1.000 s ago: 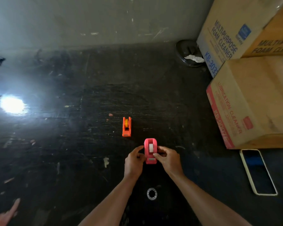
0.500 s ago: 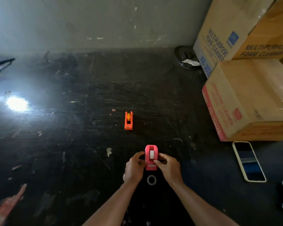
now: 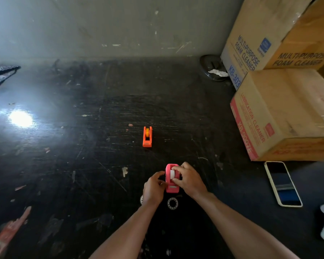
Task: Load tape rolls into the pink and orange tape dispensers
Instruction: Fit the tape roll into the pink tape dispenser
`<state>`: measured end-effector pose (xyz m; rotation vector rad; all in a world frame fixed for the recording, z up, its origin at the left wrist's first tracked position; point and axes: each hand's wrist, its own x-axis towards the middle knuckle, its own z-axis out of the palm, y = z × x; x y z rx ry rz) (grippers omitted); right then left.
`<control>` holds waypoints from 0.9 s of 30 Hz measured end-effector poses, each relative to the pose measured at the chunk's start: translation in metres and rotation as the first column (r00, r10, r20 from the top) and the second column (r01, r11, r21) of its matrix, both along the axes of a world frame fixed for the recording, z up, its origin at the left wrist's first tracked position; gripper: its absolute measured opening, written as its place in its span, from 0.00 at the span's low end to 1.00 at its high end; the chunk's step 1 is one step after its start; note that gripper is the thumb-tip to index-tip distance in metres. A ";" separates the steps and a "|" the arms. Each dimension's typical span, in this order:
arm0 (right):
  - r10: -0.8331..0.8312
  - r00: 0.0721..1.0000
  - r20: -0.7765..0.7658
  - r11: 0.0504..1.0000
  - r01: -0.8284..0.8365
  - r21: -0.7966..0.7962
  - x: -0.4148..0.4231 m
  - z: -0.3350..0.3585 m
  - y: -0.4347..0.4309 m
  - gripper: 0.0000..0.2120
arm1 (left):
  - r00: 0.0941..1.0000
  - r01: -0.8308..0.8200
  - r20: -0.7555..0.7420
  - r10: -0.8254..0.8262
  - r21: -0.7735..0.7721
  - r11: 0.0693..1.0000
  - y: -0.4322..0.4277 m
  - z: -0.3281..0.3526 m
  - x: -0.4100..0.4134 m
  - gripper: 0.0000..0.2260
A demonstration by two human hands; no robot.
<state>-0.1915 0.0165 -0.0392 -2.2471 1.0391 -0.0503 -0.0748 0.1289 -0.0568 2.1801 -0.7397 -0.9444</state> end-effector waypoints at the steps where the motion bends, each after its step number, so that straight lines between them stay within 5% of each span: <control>1: 0.017 1.000 -0.001 1.000 -0.017 -0.004 0.000 0.001 -0.001 0.22 | 1.000 0.003 -0.003 -0.003 0.001 1.000 0.000 0.001 0.000 0.20; 12: 0.029 0.992 0.126 1.000 -0.028 -0.011 -0.019 0.019 0.010 0.23 | 0.989 -0.103 -0.123 0.080 -0.202 0.974 0.007 0.022 -0.009 0.10; 27: -0.095 0.971 0.219 0.994 0.082 0.068 -0.049 0.016 0.029 0.18 | 0.994 -0.068 -0.092 0.052 -0.171 0.983 0.015 0.030 -0.017 0.06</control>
